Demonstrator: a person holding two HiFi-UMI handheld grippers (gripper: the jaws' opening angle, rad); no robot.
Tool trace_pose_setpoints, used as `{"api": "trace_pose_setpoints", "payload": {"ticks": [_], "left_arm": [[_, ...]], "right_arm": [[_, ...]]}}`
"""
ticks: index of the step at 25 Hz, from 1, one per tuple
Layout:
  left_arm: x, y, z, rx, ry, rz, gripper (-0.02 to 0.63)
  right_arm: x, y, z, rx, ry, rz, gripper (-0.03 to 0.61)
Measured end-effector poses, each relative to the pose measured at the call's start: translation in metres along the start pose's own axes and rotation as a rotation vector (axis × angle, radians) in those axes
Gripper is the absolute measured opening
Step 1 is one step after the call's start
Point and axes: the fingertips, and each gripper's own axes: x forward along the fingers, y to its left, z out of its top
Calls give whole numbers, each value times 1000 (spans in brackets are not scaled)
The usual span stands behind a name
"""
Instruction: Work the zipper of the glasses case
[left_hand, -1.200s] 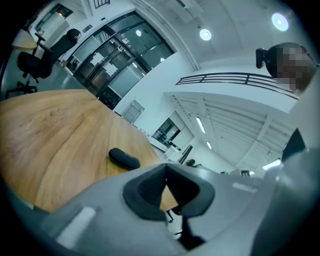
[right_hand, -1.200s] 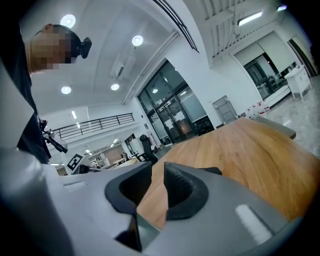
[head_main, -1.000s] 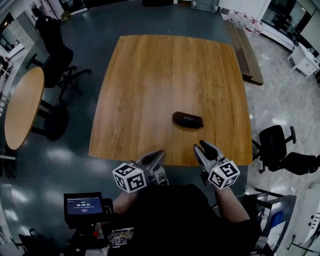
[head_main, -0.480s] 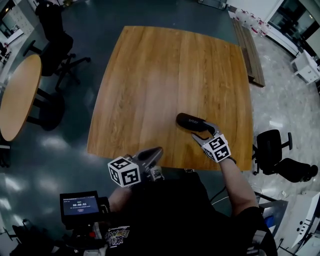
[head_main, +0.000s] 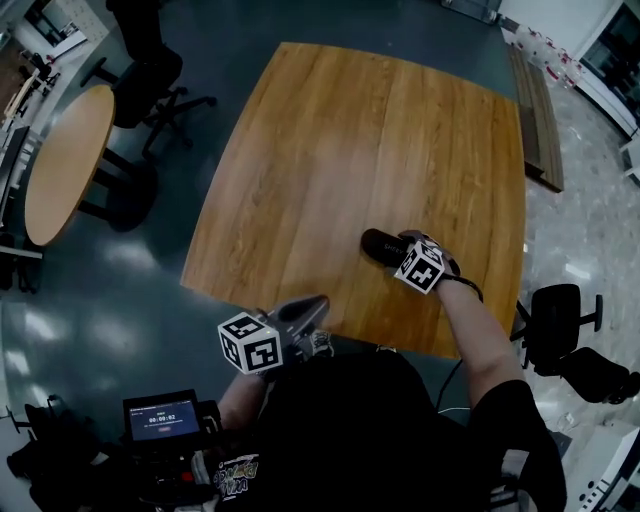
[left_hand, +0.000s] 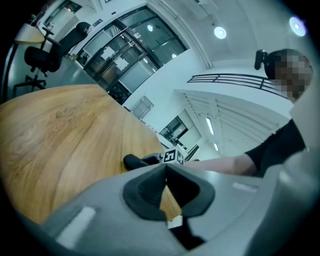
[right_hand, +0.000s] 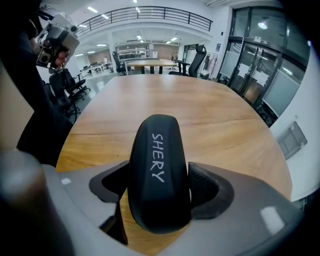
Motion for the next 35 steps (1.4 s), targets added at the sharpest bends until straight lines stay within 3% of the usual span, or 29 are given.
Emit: {"api": "trace_pose_setpoints", "payload": {"ticks": [5, 9, 11, 13, 14, 17, 19, 22, 24, 28, 30, 32, 35], "left_arm": [[10, -4, 0, 14, 10, 20, 2], [23, -3, 9, 94, 50, 19, 3], [31, -1, 20, 159, 81, 24, 26], [41, 1, 31, 219, 131, 17, 153], [46, -1, 37, 245, 160, -1, 173], [68, -27, 43, 314, 291, -124, 275], [80, -41, 38, 405, 418, -172, 330], [88, -45, 36, 508, 528, -183, 333], [91, -50, 37, 497, 541, -214, 341], [93, -82, 17, 431, 617, -382, 350], [91, -92, 7, 437, 663, -431, 313], [88, -95, 4, 448, 679, -443, 296], [88, -92, 9, 432, 638, -428, 278]], "right_arm": [[-11, 0, 13, -80, -77, -24, 344], [-43, 4, 41, -254, -159, -88, 341], [-68, 6, 53, -411, -179, -147, 339], [-98, 11, 67, -616, -191, -226, 339], [-113, 16, 75, -726, -195, -262, 339], [-154, 35, 94, -1011, -187, -330, 339], [-173, 43, 100, -1118, -149, -360, 339], [-196, 50, 104, -1172, -127, -373, 336], [-210, 60, 107, -1180, -142, -371, 336], [-224, 86, 118, -1264, -182, -371, 334], [-224, 97, 122, -1303, -180, -367, 337], [-224, 106, 119, -1276, -187, -318, 343], [-245, 102, 116, -1131, -260, -261, 358]]}}
